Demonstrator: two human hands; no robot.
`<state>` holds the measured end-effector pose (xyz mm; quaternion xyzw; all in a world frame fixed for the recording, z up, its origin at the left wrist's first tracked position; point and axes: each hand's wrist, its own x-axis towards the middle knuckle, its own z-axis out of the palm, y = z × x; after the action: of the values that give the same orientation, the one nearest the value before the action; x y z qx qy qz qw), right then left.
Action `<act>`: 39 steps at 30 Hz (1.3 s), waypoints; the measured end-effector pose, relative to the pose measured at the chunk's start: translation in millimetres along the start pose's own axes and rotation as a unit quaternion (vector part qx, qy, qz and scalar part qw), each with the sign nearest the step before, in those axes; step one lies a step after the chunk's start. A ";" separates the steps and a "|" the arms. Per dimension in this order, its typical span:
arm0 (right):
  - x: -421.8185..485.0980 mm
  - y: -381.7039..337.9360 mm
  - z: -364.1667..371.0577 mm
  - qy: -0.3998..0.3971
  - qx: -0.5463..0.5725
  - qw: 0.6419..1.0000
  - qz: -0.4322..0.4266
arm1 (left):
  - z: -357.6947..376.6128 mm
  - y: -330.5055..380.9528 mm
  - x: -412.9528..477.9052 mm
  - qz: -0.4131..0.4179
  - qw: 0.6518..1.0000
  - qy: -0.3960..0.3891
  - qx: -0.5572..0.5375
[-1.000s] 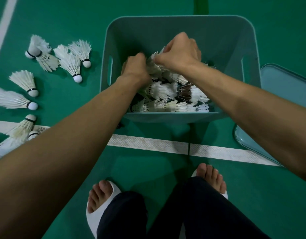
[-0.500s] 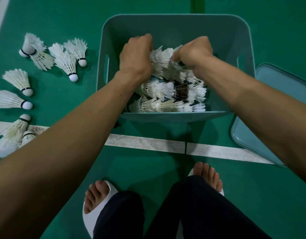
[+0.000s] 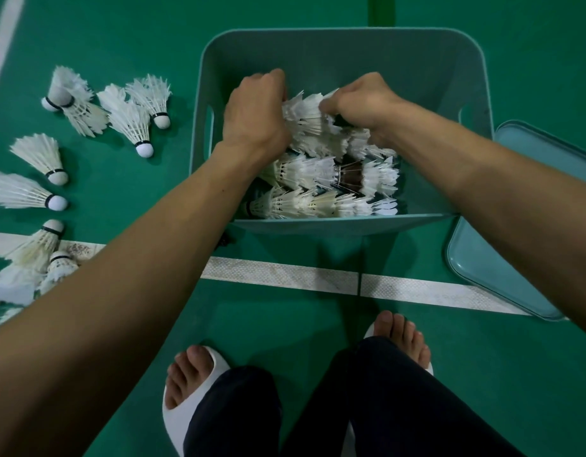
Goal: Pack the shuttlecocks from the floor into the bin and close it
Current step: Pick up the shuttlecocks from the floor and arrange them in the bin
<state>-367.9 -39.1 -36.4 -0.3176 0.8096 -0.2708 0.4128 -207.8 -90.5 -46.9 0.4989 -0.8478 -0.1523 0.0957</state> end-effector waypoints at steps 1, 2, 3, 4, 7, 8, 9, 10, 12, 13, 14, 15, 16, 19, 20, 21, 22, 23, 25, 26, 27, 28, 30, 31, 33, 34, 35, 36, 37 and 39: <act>-2.4 -1.2 2.0 -0.003 0.006 1.000 -0.007 | -1.5 -1.9 -0.5 -0.004 1.000 0.005 0.002; -3.8 -1.8 4.2 -0.005 0.011 1.000 -0.013 | -2.5 -3.4 -1.0 -0.009 1.000 0.008 0.003; -5.0 -2.3 6.3 -0.006 0.016 1.000 -0.020 | -2.9 -4.8 -1.1 -0.013 1.000 0.009 0.003; -5.5 -2.4 8.0 -0.009 0.021 0.999 -0.026 | -3.0 -5.6 -1.0 -0.016 1.000 0.009 0.002; -3.8 0.4 9.9 -0.013 0.026 0.999 -0.031 | -1.6 -6.8 0.4 -0.022 1.000 0.001 0.003; -3.2 2.1 10.4 -0.007 0.017 0.999 -0.029 | -0.8 -7.1 1.0 -0.026 1.000 -0.003 0.002; -3.2 3.0 11.1 0.003 0.001 1.000 -0.029 | 0.4 -7.6 1.6 -0.031 0.999 -0.006 -0.001; -3.1 3.2 12.0 0.017 -0.023 0.999 -0.033 | 1.4 -7.6 1.7 -0.037 0.999 -0.009 -0.003; -5.2 1.7 13.4 0.047 -0.075 0.995 -0.045 | 3.7 -6.2 1.2 -0.044 0.999 -0.016 -0.005; -6.7 0.4 13.4 0.053 -0.090 0.993 -0.048 | 4.5 -5.6 1.1 -0.046 0.999 -0.019 -0.006; -7.9 -0.9 12.5 0.053 -0.096 0.993 -0.049 | 5.1 -5.0 1.0 -0.049 0.999 -0.020 -0.007; -9.3 -2.7 9.7 0.050 -0.095 0.993 -0.049 | 5.6 -5.0 1.4 -0.050 0.999 -0.020 -0.008; -11.2 -4.1 5.4 0.049 -0.085 0.994 -0.045 | 5.9 -5.2 1.8 -0.052 0.998 -0.020 -0.009; -17.3 -5.2 -14.9 0.083 -0.061 0.995 -0.016 | 5.8 -6.1 2.5 -0.057 0.998 -0.027 -0.013; -20.5 -4.3 -22.6 0.091 -0.072 0.993 -0.001 | 5.4 -6.3 2.4 -0.058 0.998 -0.027 -0.014; -22.3 -1.3 -29.3 0.095 -0.091 0.991 0.014 | 5.4 -6.3 2.3 -0.058 0.998 -0.026 -0.015; -22.8 1.7 -34.2 0.091 -0.109 0.989 0.030 | 5.7 -6.2 2.3 -0.058 0.998 -0.023 -0.014; -22.5 4.5 -36.4 0.075 -0.120 0.989 0.049 | 6.2 -6.2 2.4 -0.057 0.998 -0.020 -0.013; -22.3 6.8 -32.4 0.035 -0.107 0.990 0.088 | 7.3 -5.9 2.3 -0.057 0.998 -0.020 -0.012; -23.6 5.2 -30.2 0.017 -0.090 0.990 0.105 | 7.7 -5.6 2.3 -0.058 0.998 -0.021 -0.012; -23.8 3.5 -28.5 0.004 -0.065 0.991 0.115 | 8.0 -5.3 2.1 -0.058 0.998 -0.023 -0.012; -23.9 2.5 -27.1 -0.004 -0.039 0.992 0.118 | 8.0 -5.1 1.6 -0.057 0.998 -0.024 -0.012; -22.7 0.9 -25.5 -0.012 -0.015 0.993 0.116 | 7.7 -5.7 1.6 -0.053 0.998 -0.024 -0.014; -21.5 0.7 -25.0 -0.011 -0.012 0.993 0.113 | 7.7 -6.4 1.7 -0.052 0.998 -0.023 -0.015; -20.2 2.5 -24.0 -0.016 -0.030 0.993 0.109 | 7.8 -7.3 1.2 -0.051 0.998 -0.024 -0.015; -19.5 3.5 -24.1 -0.021 -0.042 0.993 0.108 | 7.6 -7.3 0.9 -0.050 0.998 -0.025 -0.014; -18.0 5.2 -24.1 -0.023 -0.053 0.993 0.106 | 7.1 -7.4 0.7 -0.049 0.998 -0.026 -0.013; -18.2 6.7 -24.7 -0.022 -0.062 0.992 0.106 | 6.4 -7.4 0.8 -0.048 0.998 -0.025 -0.012; -17.9 8.2 -25.6 -0.017 -0.071 0.992 0.105 | 5.5 -7.5 1.2 -0.046 0.999 -0.023 -0.011; -18.8 8.0 -29.5 -0.001 -0.099 0.991 0.089 | 2.5 -7.5 1.9 -0.043 0.999 -0.018 -0.005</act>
<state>-386.4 -14.9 -17.5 -0.2839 0.8571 -0.1515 0.4023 -203.3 -95.2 -51.9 0.5314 -0.8265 -0.1694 0.0765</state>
